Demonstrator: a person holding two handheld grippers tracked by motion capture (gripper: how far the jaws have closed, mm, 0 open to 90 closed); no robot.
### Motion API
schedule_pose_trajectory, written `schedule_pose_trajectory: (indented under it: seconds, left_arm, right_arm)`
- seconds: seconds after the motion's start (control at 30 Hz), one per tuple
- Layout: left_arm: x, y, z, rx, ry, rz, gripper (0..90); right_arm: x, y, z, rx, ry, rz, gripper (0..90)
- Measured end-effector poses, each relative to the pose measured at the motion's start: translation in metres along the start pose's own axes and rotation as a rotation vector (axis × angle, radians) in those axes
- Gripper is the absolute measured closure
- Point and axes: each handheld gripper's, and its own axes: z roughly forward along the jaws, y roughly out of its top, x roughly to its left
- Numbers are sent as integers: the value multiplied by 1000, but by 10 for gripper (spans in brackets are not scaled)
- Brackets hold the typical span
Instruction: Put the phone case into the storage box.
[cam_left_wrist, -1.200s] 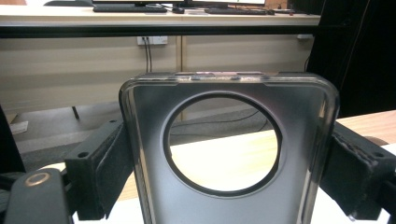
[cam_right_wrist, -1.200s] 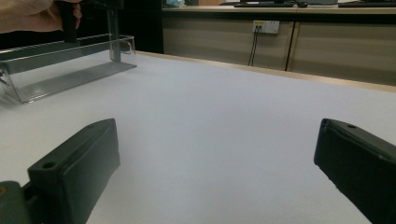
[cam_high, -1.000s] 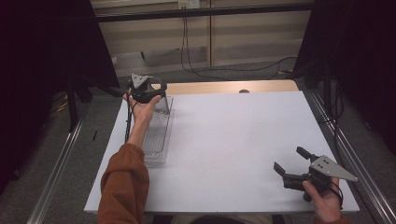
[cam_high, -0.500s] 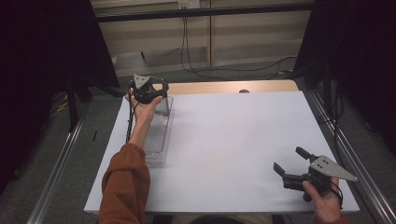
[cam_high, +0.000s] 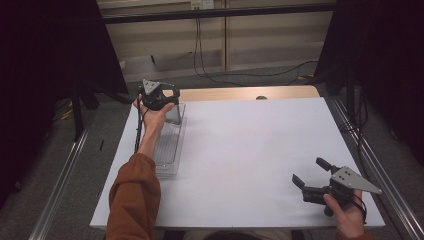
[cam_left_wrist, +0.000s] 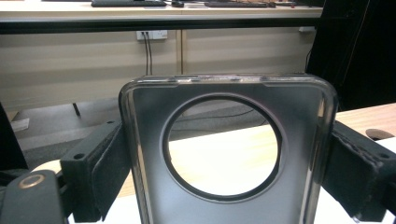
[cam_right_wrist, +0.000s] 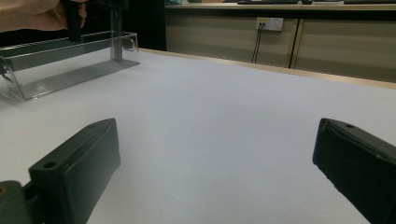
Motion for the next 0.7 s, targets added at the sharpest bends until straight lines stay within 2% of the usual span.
schedule_pose_trajectory:
  seconds: [0.23,0.4,0.47,0.53,0.6,0.7]
  left_arm:
    - [-2,1,6,22,1,-14,91]
    - [-4,3,8,26,26,29,88]
    - [-4,3,10,22,21,12,88]
    - [-3,4,10,30,29,20,88]
    - [-3,3,12,24,26,9,87]
    - [-4,3,14,29,29,21,85]
  right_arm:
    - [0,0,0,1,5,-4,0]
    - [0,0,-1,0,7,-2,0]
    - [0,0,-1,-3,2,0,0]
    - [0,0,-1,-4,3,-1,0]
    - [0,0,-1,-2,5,0,0]
    - [0,0,-1,-3,6,0,0]
